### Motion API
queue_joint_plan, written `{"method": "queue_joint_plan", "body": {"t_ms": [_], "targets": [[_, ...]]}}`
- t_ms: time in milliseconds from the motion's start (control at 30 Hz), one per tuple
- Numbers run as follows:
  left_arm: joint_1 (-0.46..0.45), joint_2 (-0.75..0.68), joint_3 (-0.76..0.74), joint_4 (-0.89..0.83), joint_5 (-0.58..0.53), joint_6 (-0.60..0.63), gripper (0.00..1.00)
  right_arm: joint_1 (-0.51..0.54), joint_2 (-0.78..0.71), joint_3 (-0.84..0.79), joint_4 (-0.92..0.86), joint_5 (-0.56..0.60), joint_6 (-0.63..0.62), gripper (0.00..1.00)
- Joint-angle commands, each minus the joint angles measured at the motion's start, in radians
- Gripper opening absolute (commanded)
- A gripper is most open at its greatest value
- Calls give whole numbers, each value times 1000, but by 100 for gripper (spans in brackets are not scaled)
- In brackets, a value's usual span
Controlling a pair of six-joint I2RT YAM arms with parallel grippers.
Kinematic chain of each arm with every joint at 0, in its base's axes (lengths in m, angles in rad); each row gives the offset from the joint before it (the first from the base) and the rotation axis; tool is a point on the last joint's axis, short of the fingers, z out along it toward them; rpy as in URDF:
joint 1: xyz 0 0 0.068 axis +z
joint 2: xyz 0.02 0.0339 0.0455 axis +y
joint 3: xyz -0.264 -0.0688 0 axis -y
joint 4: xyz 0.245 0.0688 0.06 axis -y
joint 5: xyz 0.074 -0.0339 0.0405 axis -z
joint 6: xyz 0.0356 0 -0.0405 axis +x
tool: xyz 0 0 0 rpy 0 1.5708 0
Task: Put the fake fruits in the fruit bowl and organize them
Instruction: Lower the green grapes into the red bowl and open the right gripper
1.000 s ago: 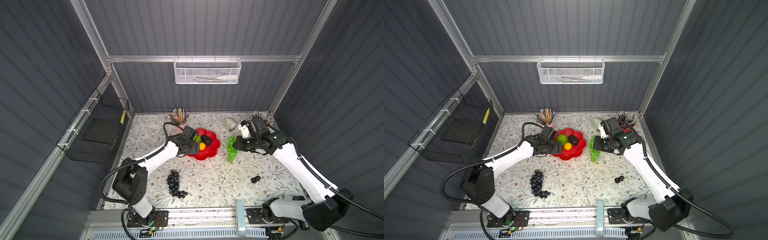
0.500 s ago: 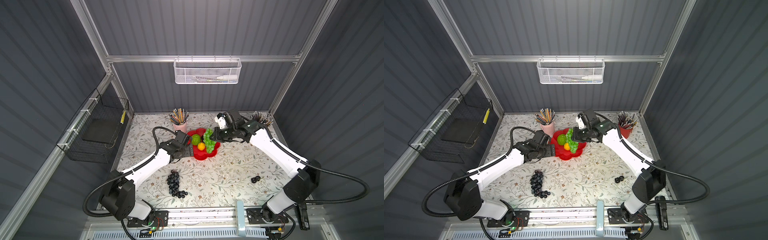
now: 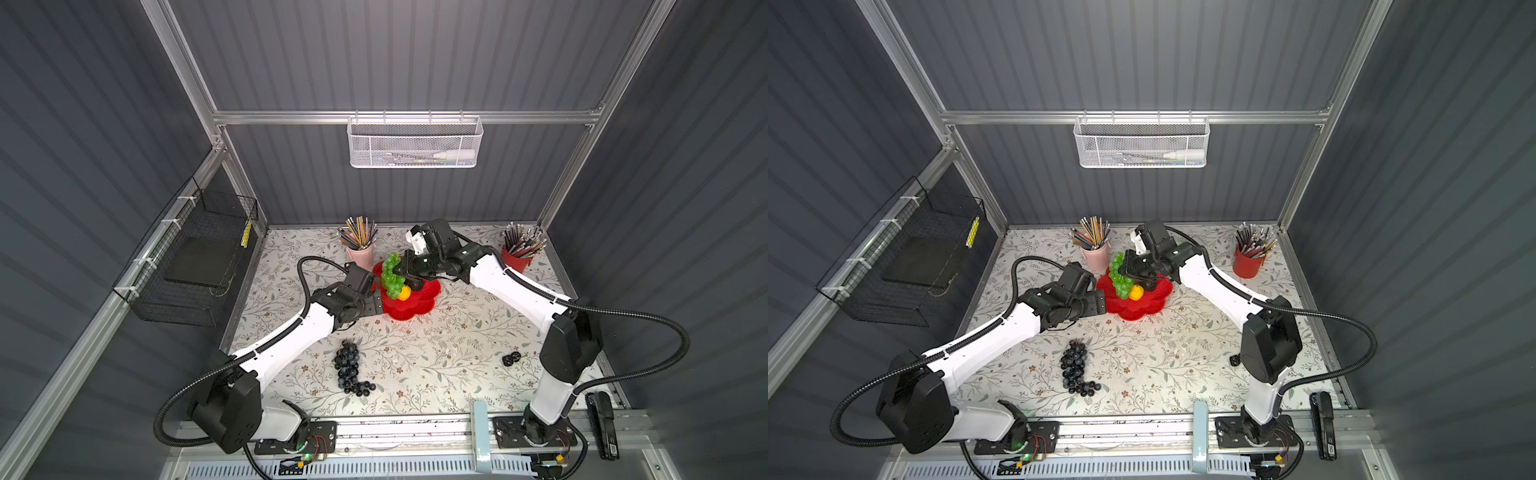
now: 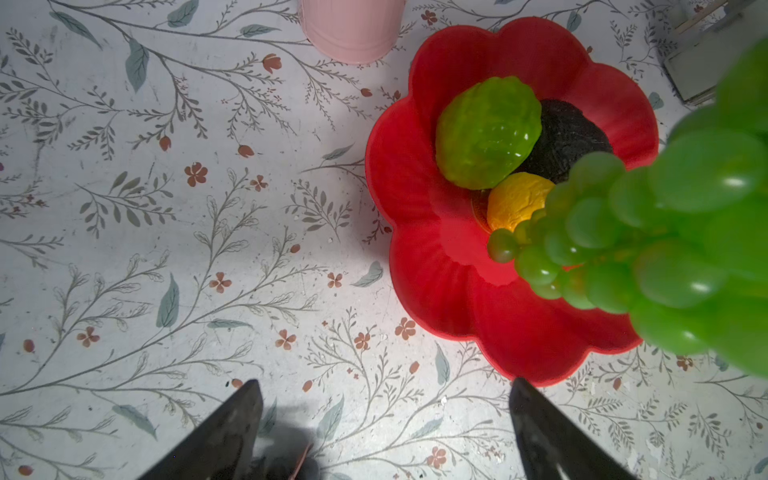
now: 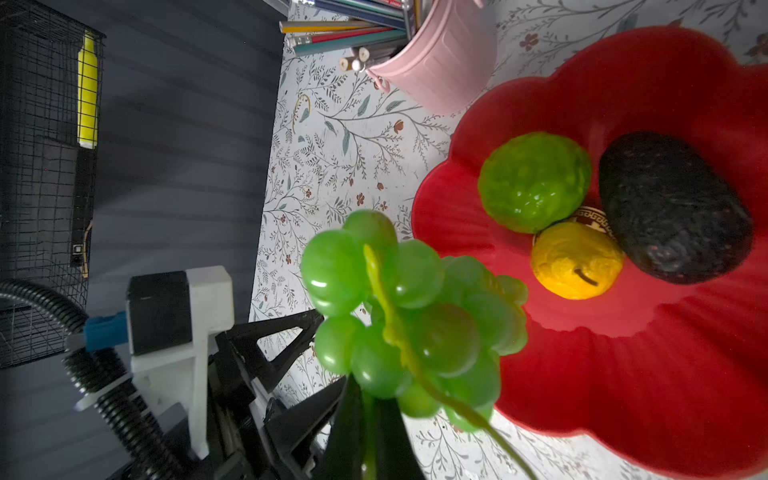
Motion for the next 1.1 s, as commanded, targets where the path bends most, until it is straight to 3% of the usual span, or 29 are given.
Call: {"method": "queue_joint_plan", "body": {"t_ms": [0, 700, 1067], "targets": [[8, -20, -18, -1, -16, -12, 93, 11, 15, -41, 88, -30, 35, 0], [9, 62, 23, 19, 31, -7, 93, -58, -80, -320, 164, -27, 7, 0], [9, 102, 56, 12, 45, 0, 93, -107, -111, -385, 163, 5, -42, 0]]}}
